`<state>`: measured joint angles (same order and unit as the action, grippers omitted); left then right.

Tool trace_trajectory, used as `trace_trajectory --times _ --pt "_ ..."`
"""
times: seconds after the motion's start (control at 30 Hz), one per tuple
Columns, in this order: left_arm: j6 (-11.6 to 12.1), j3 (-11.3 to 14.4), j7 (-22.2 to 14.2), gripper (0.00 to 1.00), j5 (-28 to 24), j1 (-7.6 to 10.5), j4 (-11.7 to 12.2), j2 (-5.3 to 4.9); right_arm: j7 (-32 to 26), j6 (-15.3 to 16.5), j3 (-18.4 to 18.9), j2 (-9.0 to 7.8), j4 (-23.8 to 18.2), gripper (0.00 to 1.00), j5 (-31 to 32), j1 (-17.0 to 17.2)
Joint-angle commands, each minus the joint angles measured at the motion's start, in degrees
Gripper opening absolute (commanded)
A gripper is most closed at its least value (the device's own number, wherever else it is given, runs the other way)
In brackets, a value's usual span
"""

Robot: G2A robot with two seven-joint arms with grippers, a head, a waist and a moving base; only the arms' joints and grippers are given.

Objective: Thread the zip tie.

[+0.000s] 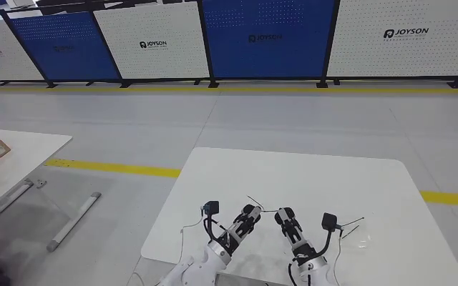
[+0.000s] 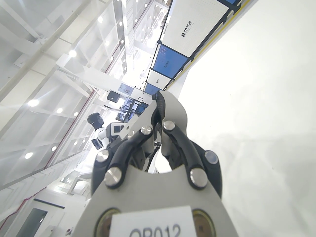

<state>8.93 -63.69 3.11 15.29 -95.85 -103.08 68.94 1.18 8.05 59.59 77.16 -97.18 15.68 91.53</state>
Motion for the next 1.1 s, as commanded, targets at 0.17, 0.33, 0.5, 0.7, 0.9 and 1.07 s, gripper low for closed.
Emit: trace_trajectory --times 0.17,0.33,0.5,0.7,0.9,1.07 --pt "0.2 -0.6 0.0 0.2 -0.2 -0.27 -0.1 -0.07 0.9 -0.5 0.0 0.17 0.3 0.0 0.2 -0.1" --pt "0.3 -0.6 0.0 0.18 1.0 -0.49 -0.2 -0.14 1.2 -0.8 0.0 0.27 0.3 0.0 0.2 -0.2" --pt "0.0 0.0 0.3 0.16 3.0 -0.82 -0.5 -0.14 1.4 -1.3 -0.3 0.4 0.4 0.0 0.5 -0.3" --pt "-0.9 0.7 0.1 0.21 4.5 -0.56 -0.1 -0.08 1.4 -1.4 -0.1 0.53 0.5 0.0 -0.2 -0.4" --pt "-1.1 1.2 1.2 0.28 4.8 -0.22 -0.3 0.08 0.9 -2.4 -0.4 0.62 0.9 0.0 1.1 -0.7" --pt "-1.6 1.3 1.7 0.29 5.1 -0.06 -0.3 0.15 0.7 -2.6 -0.6 0.67 1.0 0.0 1.7 -0.7"
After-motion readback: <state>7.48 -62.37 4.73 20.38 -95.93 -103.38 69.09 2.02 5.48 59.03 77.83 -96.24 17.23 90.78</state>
